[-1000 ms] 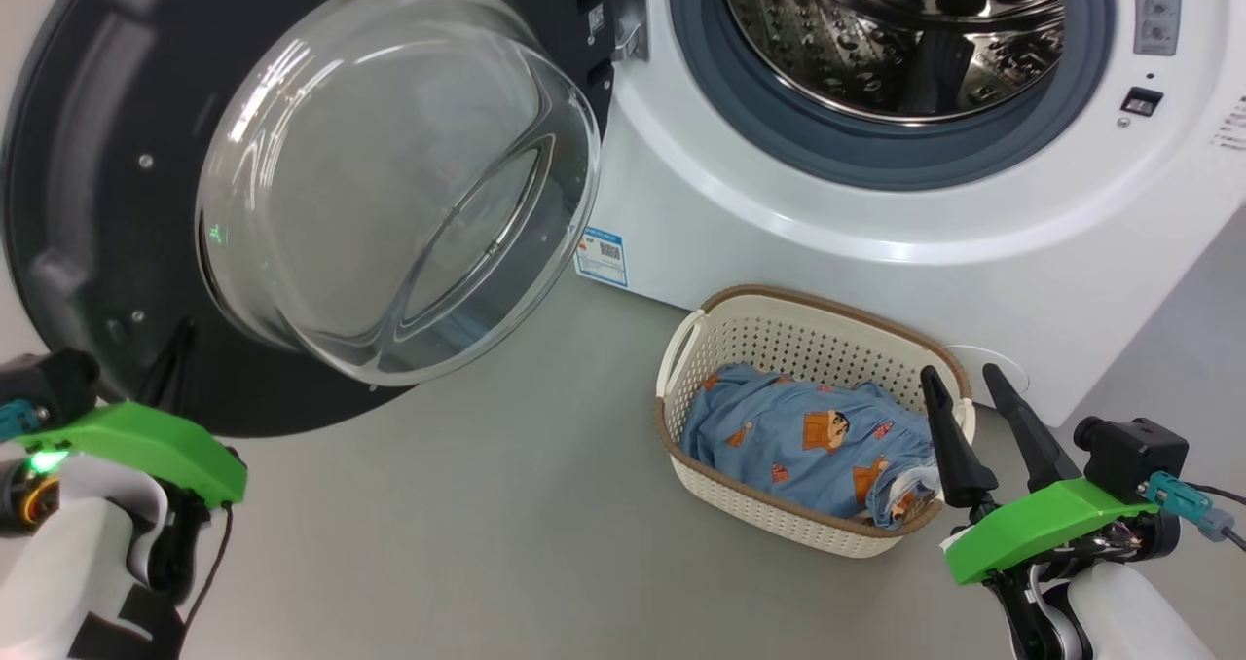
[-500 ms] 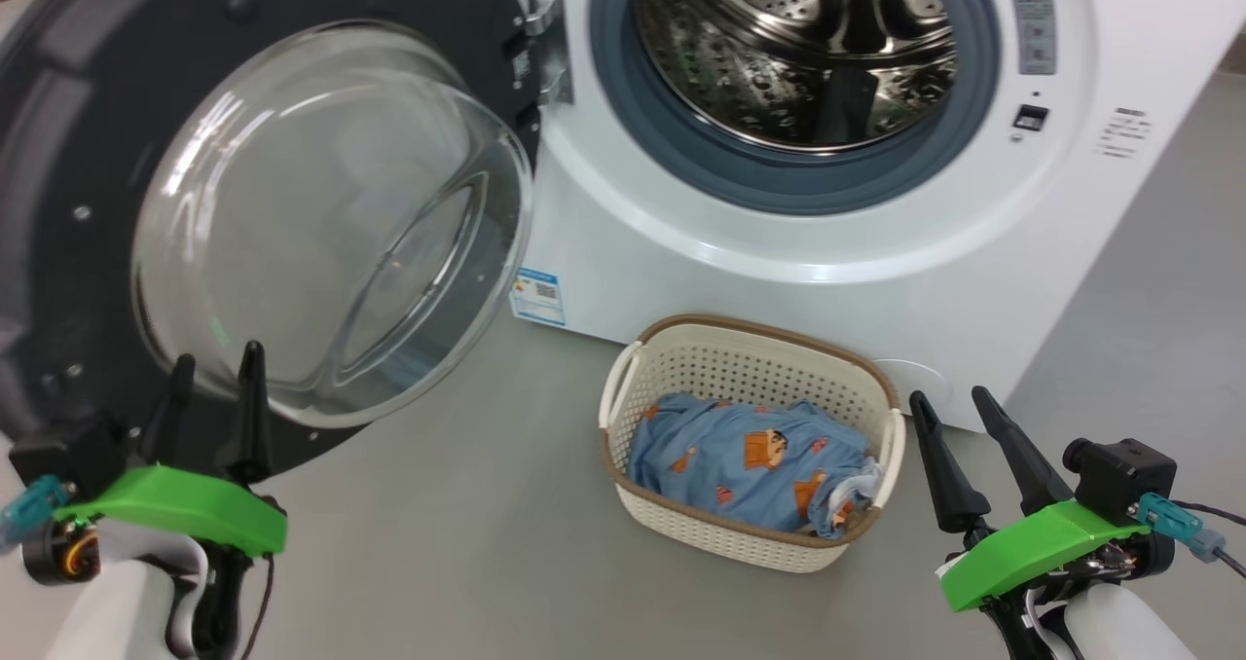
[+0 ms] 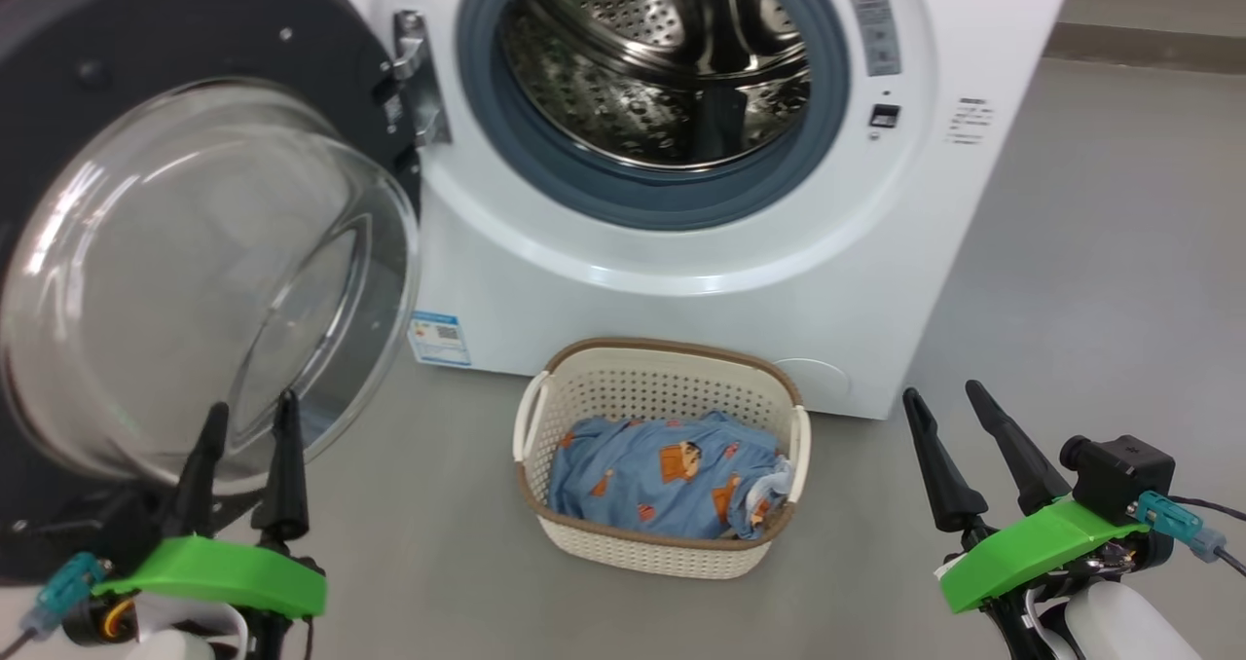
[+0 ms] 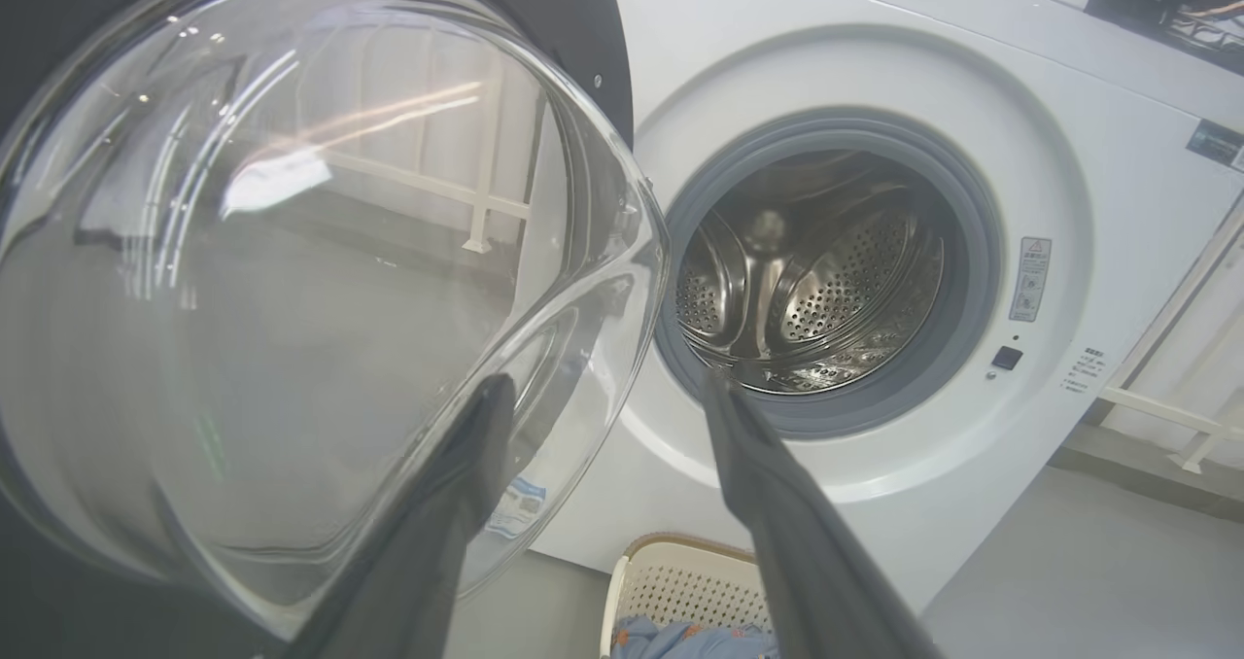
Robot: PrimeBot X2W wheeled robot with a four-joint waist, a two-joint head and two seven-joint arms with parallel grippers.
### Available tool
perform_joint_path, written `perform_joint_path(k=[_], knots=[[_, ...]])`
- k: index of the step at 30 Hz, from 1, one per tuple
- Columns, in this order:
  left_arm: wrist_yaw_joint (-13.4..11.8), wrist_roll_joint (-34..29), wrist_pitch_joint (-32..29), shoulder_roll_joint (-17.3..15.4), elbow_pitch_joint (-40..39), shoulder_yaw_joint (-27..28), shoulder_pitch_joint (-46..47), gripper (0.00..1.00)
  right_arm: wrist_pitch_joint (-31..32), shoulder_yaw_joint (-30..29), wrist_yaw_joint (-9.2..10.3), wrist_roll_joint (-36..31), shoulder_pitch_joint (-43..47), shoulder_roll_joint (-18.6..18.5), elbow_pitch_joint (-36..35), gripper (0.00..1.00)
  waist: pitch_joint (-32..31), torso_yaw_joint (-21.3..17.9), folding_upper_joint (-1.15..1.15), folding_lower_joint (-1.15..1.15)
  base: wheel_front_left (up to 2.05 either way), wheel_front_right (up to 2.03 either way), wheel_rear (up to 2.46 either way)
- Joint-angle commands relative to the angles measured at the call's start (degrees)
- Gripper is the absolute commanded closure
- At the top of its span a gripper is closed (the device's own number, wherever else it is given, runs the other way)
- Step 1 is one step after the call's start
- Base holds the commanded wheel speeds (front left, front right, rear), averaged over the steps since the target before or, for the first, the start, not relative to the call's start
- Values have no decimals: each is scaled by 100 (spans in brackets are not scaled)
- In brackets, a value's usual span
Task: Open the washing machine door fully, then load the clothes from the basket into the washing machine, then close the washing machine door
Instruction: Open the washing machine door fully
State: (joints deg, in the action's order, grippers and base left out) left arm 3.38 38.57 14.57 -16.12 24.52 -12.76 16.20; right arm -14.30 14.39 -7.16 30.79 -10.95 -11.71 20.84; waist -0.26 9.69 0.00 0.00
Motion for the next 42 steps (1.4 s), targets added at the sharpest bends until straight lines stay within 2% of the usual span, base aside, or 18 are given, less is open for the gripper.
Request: perform_joint_path(k=[1,8,19,28,42], knots=[[-76,-104,42,-93,-281,245,11,0,-70,96,-33,-33,9,-102,-177,0,-74,-323,0,0,0,0,0],[-173,-259,42,30,-591,331,-249,0,-70,92,-33,-58,-37,-152,-229,0,-83,-675,0,0,0,0,0],[-59,-462,42,271,-743,381,-511,0,-70,-20,-33,-135,-31,-292,-270,0,-78,-1036,0,0,0,0,0],[65,-632,42,379,-762,430,-603,0,-70,-131,-33,-207,-30,-321,-327,0,-55,-1166,0,0,0,0,0],[152,-896,42,485,-728,585,-604,0,-70,-202,-33,-281,-15,-287,-335,0,-8,-1125,0,0,0,0,0]])
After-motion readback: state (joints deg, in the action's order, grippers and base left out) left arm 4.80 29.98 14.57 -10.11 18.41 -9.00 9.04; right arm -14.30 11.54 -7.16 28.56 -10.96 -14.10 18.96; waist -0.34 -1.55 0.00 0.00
